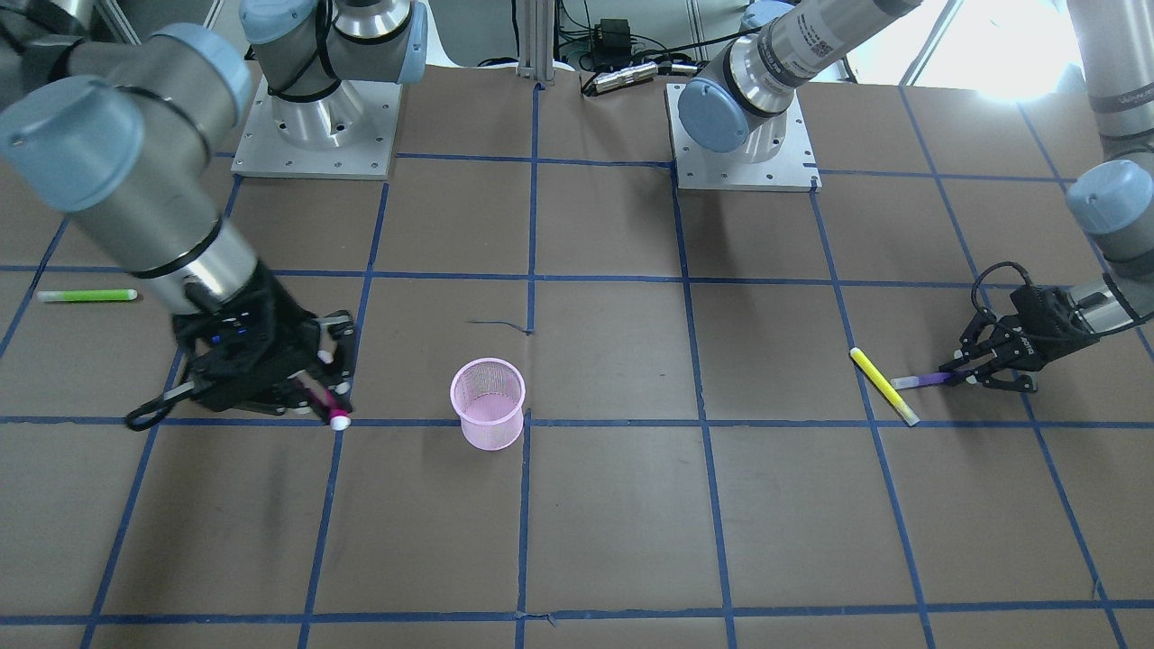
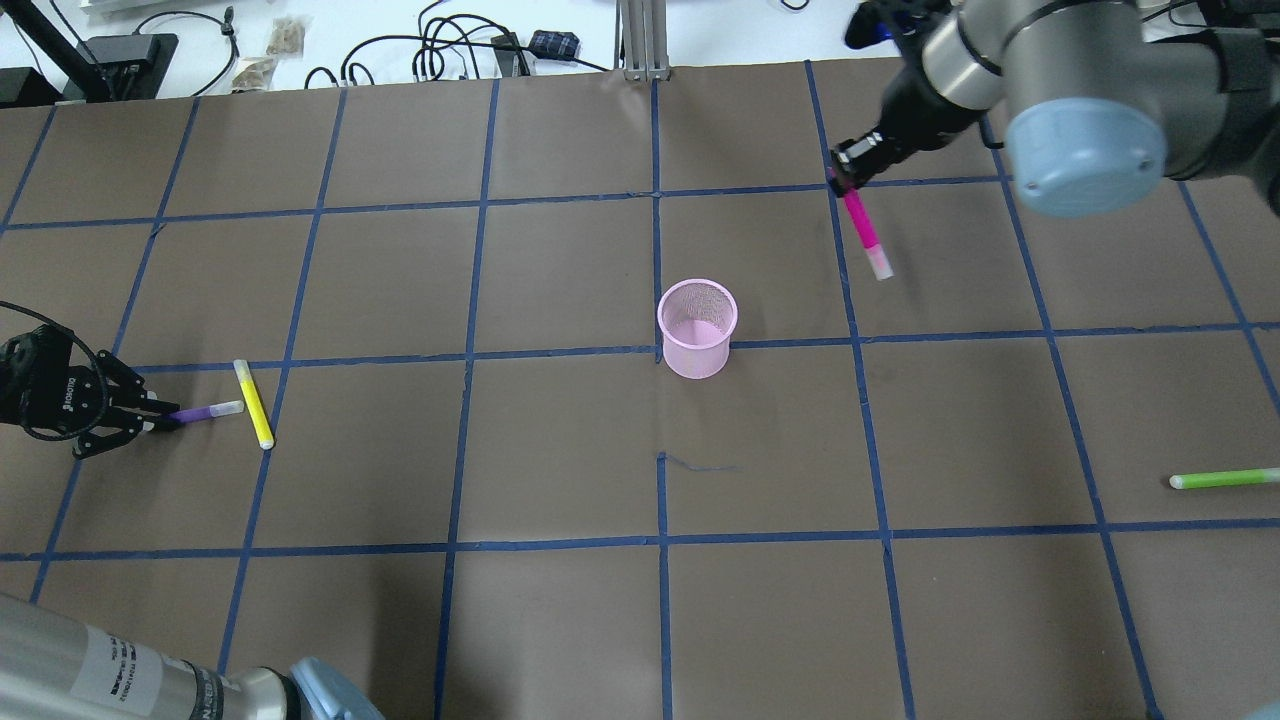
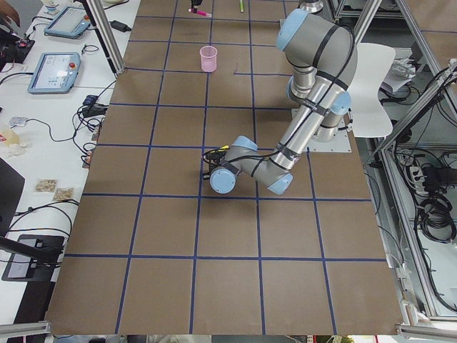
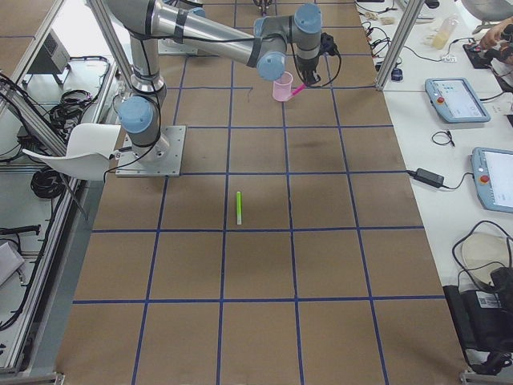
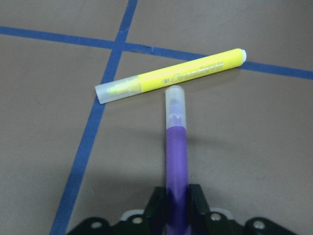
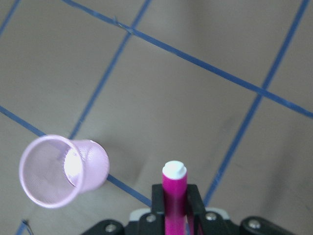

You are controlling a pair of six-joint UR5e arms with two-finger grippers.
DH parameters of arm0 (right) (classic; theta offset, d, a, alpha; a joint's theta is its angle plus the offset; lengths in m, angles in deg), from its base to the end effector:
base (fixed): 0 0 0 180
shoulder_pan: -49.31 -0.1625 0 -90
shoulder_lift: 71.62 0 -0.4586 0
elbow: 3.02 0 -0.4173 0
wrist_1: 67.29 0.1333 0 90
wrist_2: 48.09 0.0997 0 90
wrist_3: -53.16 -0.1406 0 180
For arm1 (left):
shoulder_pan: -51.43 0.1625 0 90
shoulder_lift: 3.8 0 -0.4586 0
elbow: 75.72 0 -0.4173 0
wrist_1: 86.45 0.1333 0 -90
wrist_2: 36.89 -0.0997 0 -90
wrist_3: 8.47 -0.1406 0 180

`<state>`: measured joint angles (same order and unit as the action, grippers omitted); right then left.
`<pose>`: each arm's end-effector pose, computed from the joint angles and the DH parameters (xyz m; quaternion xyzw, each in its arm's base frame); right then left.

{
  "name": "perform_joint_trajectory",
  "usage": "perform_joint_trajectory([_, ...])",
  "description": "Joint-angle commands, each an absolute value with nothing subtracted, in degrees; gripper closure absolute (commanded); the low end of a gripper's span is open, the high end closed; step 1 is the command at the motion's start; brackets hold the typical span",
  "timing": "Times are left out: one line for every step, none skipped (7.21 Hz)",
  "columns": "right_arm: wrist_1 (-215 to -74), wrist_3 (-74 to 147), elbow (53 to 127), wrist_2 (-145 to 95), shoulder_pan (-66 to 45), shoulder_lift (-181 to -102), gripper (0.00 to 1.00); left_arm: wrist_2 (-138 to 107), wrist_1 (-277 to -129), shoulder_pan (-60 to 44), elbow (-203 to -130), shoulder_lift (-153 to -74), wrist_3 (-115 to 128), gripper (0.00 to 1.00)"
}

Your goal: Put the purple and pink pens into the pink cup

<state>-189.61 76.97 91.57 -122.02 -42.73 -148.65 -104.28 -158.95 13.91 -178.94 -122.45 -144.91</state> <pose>0.1946 -0.6251 0.3783 -0.2371 0.9531 -0.1511 0.1121 0.3363 -0.4945 0.1271 -0.6104 -0.7402 0.2071 0.1914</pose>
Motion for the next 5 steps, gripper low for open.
perform_joint_trajectory([-200.8,60.7,91.8,-125.4,-54.3,-148.3,1.0,-104.3,-161.8,13.5,-176.8,-120.8,-141.4,1.0])
perform_joint_trajectory([-208.3,59.7,93.6,-127.9,-56.2,-146.9,1.0,-104.3,-165.5,13.1,-174.1,-119.8,-139.2,1.0])
perform_joint_trajectory([-216.0,59.3,96.5,-127.9,-56.5,-146.2,1.0,-104.2,-169.6,11.9,-171.6,-118.0,-137.3,1.0])
perform_joint_trajectory([-219.7,59.3,98.8,-127.9,-56.5,-145.9,1.0,-104.4,-173.2,8.7,-169.3,-115.5,-133.1,1.0])
perform_joint_trajectory([-222.6,59.6,101.5,-128.0,-56.5,-145.9,1.0,-104.6,-176.2,5.4,-167.4,-112.4,-127.2,1.0])
